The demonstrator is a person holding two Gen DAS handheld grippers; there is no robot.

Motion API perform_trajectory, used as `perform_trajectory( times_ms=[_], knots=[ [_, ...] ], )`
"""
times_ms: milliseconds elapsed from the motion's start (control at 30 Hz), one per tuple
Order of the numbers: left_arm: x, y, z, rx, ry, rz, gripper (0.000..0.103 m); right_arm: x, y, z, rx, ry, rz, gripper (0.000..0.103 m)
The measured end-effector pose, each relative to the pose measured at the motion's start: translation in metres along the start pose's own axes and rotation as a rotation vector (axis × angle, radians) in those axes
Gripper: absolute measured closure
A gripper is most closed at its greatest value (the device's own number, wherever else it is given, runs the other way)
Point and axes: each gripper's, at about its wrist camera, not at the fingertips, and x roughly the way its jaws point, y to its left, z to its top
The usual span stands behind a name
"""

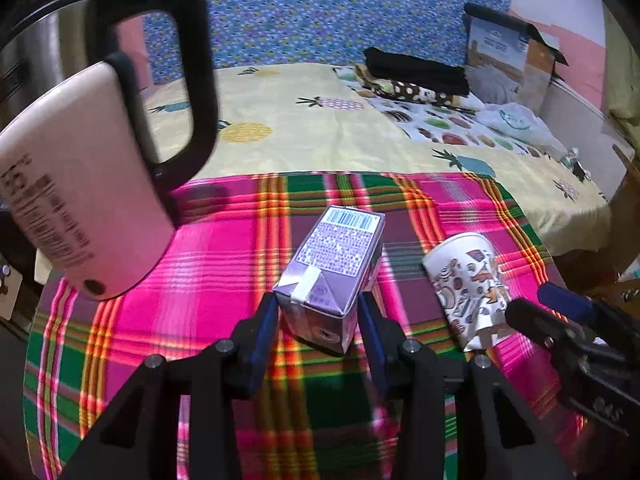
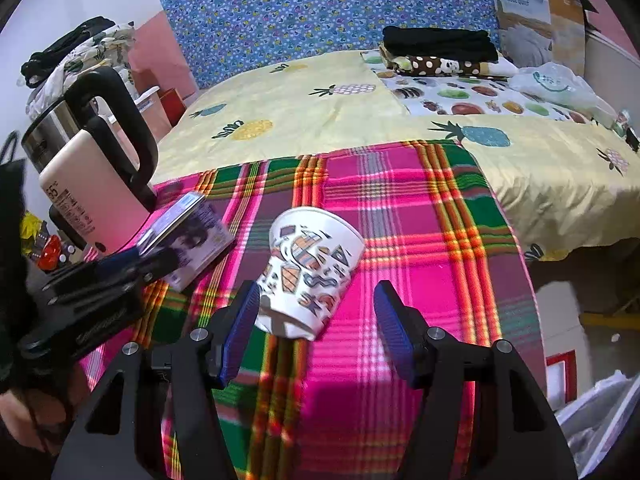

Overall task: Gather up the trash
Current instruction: 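Grasp the purple juice box with the left gripper while the right gripper grasps the patterned paper cup, then carry the juice box and paper cup over the white bin and open both grippers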

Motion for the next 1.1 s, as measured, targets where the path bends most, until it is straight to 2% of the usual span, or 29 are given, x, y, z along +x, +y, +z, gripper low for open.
perform_trajectory(
  times_ms=[300,633,733,800,1100],
  knots=[
    [0.0,0.014,-0.004,-0.027,0.005,0.005,0.06,0.021,0.015,0.006,-0.049,0.04,-0.069,0.041],
    [0.002,0.012,-0.003,-0.026,0.004,0.007,0.06,0.03,0.012,0.008,-0.027,0.067,-0.078,0.041],
    [0.001,0.01,-0.005,-0.026,0.007,0.005,0.06,0.021,0.015,0.005,-0.042,0.05,-0.083,0.057],
    [-0.001,0.008,-0.009,-0.026,0.009,0.003,0.06,0.014,0.015,0.003,-0.047,0.036,-0.086,0.061],
    [-0.023,-0.012,-0.034,-0.017,0.022,-0.009,0.06,-0.018,0.009,-0.021,-0.054,0.03,-0.059,0.062]
  ],
)
